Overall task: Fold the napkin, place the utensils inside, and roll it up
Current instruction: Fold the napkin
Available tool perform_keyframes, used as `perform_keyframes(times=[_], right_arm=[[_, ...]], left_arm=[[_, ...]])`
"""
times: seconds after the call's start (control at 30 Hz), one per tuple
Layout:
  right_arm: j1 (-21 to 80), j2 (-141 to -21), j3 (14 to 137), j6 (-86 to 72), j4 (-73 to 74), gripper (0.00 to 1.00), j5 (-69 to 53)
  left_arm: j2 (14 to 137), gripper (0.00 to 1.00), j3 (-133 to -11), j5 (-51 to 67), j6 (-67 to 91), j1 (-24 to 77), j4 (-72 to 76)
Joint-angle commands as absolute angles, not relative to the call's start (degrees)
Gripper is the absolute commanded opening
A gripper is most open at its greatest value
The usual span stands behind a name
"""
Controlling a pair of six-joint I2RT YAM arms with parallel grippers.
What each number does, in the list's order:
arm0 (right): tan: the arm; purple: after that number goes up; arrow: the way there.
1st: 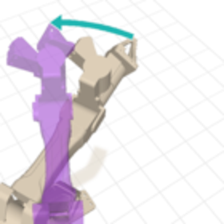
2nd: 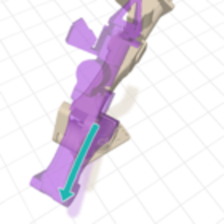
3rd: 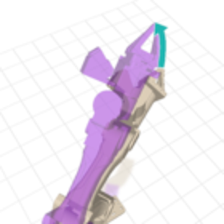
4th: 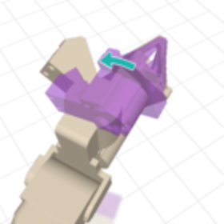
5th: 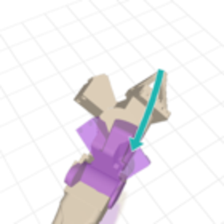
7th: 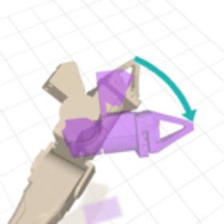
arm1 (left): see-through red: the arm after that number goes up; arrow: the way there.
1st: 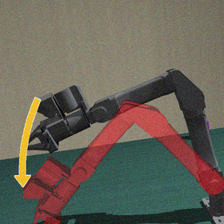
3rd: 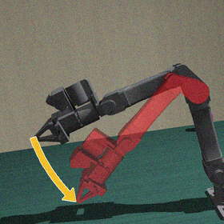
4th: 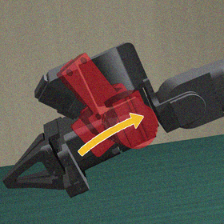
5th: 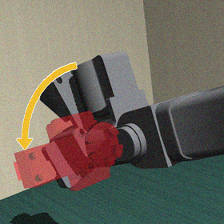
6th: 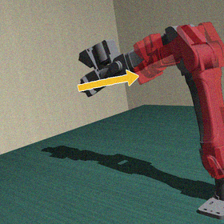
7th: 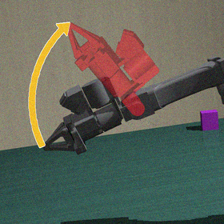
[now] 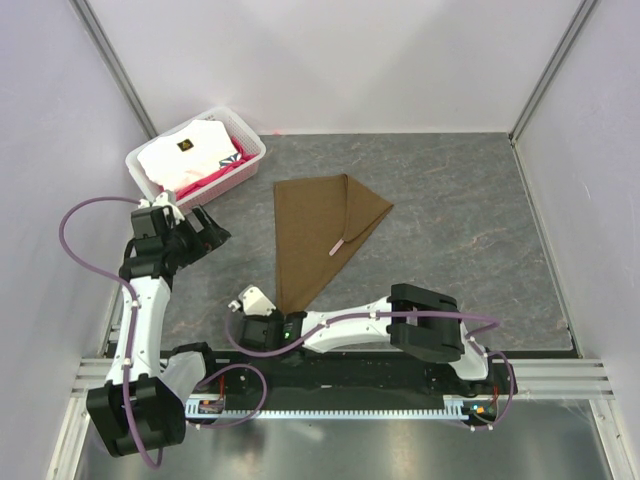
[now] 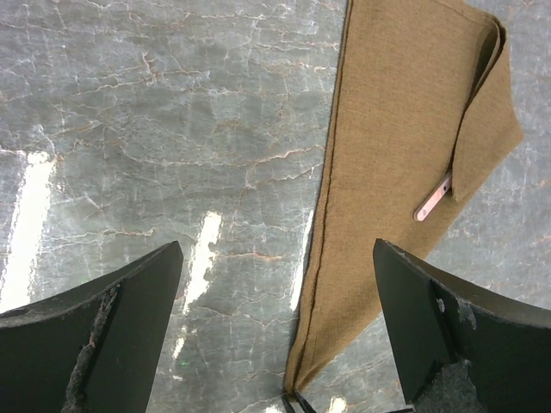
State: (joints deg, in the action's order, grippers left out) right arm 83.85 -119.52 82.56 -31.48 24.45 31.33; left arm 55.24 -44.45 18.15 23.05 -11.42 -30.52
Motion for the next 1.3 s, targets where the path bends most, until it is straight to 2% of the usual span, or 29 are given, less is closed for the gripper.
perform_keyframes(times=[0.0,0.17,0.5,0.8,1.27], right_arm=[[81.92,-123.66,80.33,-32.70,30.15,0.13,28.56],[79.98,-122.70,80.42,-30.77,29.45,0.00,27.08],[74.80,-114.18,79.37,-27.34,24.79,0.00,18.90],[64.79,-106.88,79.54,-24.96,22.41,0.00,9.16],[51.16,-107.58,78.84,-23.64,17.50,0.00,1.76]], left_arm=[[54.58,1.00,-44.21,18.81,21.27,-11.87,-28.12],[54.58,1.00,-43.95,18.98,21.36,-11.95,-28.04],[55.20,1.00,-43.59,19.34,21.71,-12.22,-27.77],[56.78,1.00,-43.42,19.78,21.88,-12.39,-27.42],[58.10,1.00,-43.33,20.48,21.97,-12.83,-27.33]])
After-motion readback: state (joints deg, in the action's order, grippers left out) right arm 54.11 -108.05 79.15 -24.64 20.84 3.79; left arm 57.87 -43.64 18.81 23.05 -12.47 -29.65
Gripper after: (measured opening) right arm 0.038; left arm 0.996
